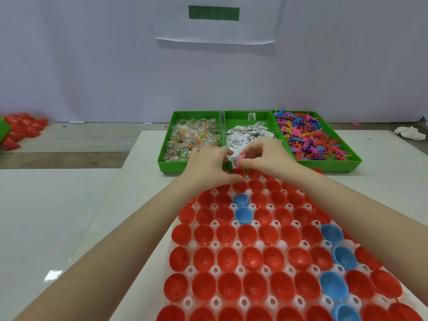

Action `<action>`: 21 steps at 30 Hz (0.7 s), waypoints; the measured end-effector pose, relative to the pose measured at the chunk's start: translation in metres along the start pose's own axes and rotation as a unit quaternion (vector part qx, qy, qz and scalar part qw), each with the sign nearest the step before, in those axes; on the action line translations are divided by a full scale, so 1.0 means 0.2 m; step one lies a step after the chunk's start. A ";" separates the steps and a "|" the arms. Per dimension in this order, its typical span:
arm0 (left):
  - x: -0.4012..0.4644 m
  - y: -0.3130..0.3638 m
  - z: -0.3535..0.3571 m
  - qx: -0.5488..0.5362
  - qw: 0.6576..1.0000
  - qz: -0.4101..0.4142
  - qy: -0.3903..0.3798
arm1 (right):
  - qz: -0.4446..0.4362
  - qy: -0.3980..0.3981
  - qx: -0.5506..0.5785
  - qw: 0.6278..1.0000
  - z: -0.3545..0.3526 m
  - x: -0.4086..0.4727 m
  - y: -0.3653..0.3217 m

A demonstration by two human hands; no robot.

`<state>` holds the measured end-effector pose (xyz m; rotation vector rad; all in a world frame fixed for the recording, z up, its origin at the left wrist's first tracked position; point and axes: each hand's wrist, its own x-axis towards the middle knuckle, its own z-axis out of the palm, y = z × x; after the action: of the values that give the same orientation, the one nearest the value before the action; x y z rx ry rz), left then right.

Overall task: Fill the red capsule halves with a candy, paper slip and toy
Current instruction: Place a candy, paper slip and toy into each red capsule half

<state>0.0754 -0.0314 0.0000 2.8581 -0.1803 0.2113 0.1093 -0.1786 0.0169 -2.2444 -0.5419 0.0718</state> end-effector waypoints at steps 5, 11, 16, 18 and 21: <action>0.03 0.02 0.03 0.105 0.993 0.041 0.026 | -0.015 -0.028 -0.047 0.998 0.02 0.01 0.04; 0.04 0.02 0.06 0.019 0.999 0.037 -0.023 | -0.041 -0.049 -0.122 0.990 0.03 0.01 0.04; 0.04 0.01 0.08 0.007 1.000 0.026 -0.013 | -0.049 -0.070 -0.202 0.976 0.04 0.05 0.00; 0.05 0.02 0.08 0.011 1.000 0.028 -0.007 | -0.045 -0.076 -0.228 0.970 0.04 0.07 -0.02; 0.04 0.03 0.07 0.031 0.999 0.037 -0.003 | -0.049 -0.101 -0.263 0.958 0.04 0.08 -0.05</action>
<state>0.0850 -0.0416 -0.0104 2.9165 -0.2858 0.2277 0.1190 -0.1597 0.0208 -2.7393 -0.8612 0.1182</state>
